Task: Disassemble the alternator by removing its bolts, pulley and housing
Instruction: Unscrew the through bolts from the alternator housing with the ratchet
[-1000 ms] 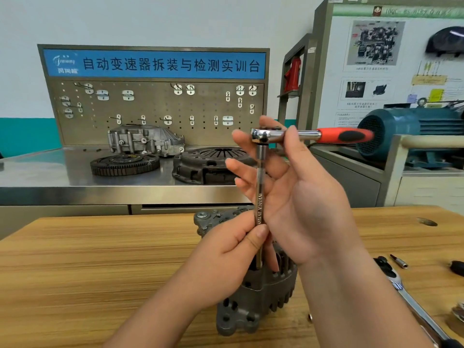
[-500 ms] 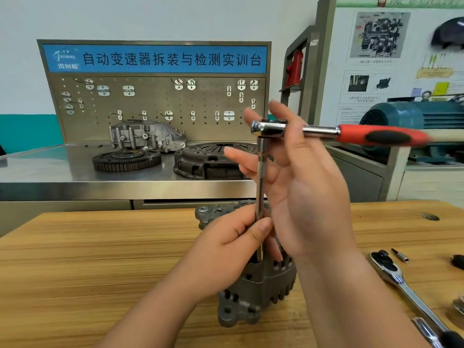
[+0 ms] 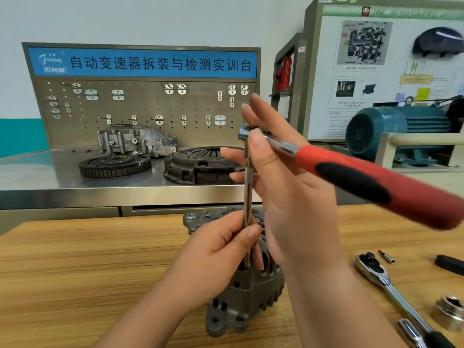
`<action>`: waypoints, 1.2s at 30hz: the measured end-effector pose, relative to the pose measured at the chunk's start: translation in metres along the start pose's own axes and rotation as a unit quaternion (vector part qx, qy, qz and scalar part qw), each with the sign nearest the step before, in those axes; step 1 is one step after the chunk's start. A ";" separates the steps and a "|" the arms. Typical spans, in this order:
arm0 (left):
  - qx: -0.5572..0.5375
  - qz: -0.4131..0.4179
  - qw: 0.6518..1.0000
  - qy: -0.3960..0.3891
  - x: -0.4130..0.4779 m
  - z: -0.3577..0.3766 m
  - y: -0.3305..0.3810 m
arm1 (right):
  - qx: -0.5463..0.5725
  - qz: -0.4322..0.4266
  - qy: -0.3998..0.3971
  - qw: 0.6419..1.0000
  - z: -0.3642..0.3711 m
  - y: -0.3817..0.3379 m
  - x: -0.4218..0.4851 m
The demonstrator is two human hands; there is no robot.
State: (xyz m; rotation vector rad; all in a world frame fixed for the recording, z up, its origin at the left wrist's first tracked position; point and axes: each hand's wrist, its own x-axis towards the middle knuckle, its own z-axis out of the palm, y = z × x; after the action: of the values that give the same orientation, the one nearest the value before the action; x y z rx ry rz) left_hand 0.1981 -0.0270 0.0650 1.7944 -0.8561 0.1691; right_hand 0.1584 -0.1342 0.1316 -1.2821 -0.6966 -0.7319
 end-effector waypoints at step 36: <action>0.007 0.011 1.000 0.002 -0.004 0.002 -0.001 | 0.067 0.039 0.009 0.997 0.004 -0.002 -0.003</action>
State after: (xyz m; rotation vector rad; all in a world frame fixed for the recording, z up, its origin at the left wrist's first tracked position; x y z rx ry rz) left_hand 0.1956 -0.0263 0.0615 1.7977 -0.8752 0.1928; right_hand 0.1545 -0.1304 0.1310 -1.1723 -0.6664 -0.6231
